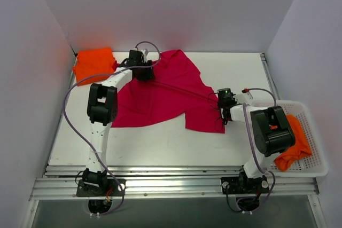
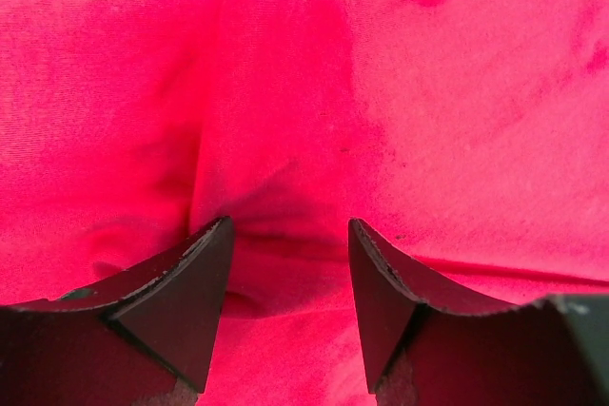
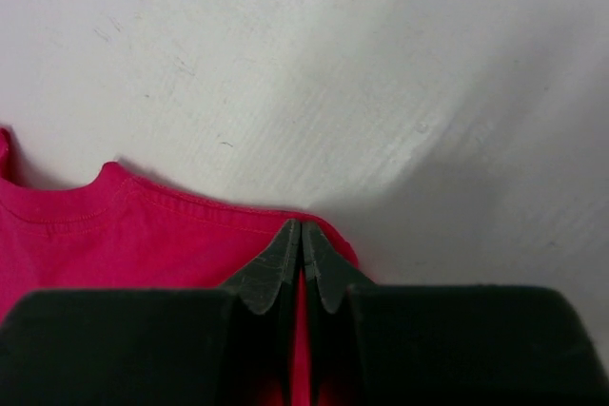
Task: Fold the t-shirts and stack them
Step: Flatten the tshirt out
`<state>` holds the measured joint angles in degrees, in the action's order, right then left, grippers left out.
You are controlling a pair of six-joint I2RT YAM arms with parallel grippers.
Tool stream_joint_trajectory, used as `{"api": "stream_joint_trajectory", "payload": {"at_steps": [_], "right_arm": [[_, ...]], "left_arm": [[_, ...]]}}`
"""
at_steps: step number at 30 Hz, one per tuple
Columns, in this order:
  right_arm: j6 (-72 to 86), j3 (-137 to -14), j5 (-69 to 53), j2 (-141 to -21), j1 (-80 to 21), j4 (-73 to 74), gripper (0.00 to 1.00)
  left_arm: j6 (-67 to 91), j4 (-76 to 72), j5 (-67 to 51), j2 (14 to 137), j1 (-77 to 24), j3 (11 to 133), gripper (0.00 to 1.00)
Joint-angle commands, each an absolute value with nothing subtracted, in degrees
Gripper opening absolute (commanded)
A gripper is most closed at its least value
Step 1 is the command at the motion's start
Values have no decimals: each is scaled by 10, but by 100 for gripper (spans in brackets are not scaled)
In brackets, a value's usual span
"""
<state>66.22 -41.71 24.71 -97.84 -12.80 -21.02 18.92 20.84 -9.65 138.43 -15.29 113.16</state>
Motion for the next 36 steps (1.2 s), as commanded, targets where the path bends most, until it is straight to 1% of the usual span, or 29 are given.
{"api": "stream_joint_trajectory", "payload": {"at_steps": [1, 7, 9, 10, 11, 12, 13, 14, 16, 18, 20, 22, 23, 24, 25, 26, 28, 29, 30, 31, 32, 33, 35, 36], "right_arm": [[660, -395, 288, -945, -127, -127, 0], [664, -415, 328, -863, -161, -64, 0], [671, -415, 344, -824, -176, -47, 5], [671, -414, 351, -809, -184, -31, 20], [673, -415, 368, -795, -191, -24, 32], [674, -415, 379, -767, -209, -18, 42], [673, -417, 389, -752, -219, -10, 57], [670, -421, 400, -742, -228, -11, 62], [641, -434, 407, -726, -246, -38, 75], [616, -452, 385, -740, -247, -64, 76], [560, -492, 364, -762, -247, -116, 76], [537, -535, 334, -815, -247, -138, 76], [501, -583, 324, -836, -247, -151, 76], [486, -610, 311, -882, -246, -163, 76], [479, -642, 292, -909, -243, -159, 76], [469, -703, 281, -932, -238, -159, 76], [440, -760, 251, -1003, -235, -163, 76], [431, -787, 237, -1025, -230, -167, 76], [413, -837, 217, -1070, -229, -172, 75], [408, -863, 200, -1093, -225, -171, 75], [400, -886, 167, -1139, -224, -176, 75], [392, -932, 153, -1160, -222, -178, 74], [387, -972, 108, -1204, -217, -183, 71], [386, -990, 85, -1245, -209, -193, 62]], "left_arm": [[185, 217, -109, 1390, -155, 1127, 62], [156, 214, -137, 1382, -192, 1143, 63], [149, 220, -150, 1379, -213, 1152, 66], [148, 220, -156, 1376, -219, 1155, 69], [147, 217, -159, 1373, -234, 1155, 77], [148, 214, -165, 1361, -241, 1152, 82], [149, 207, -168, 1351, -249, 1147, 87], [151, 190, -167, 1341, -255, 1132, 92], [163, 153, -166, 1300, -272, 1108, 96], [184, 115, -181, 1254, -279, 1059, 98], [199, 70, -215, 1227, -281, 1032, 96], [212, 57, -222, 1195, -282, 1006, 96], [211, 64, -211, 1175, -282, 1001, 95], [206, 73, -199, 1166, -282, 989, 95], [200, 86, -183, 1154, -280, 982, 95], [195, 92, -149, 1132, -280, 973, 95], [179, 108, -108, 1107, -279, 945, 95], [176, 112, -52, 1082, -279, 935, 95], [171, 117, -21, 1071, -279, 926, 95], [171, 130, 5, 1063, -277, 913, 94], [173, 139, 57, 1050, -270, 910, 94], [181, 148, 68, 1049, -264, 908, 94], [194, 157, 64, 1045, -237, 892, 94], [210, 154, 49, 1044, -228, 883, 94]]}}
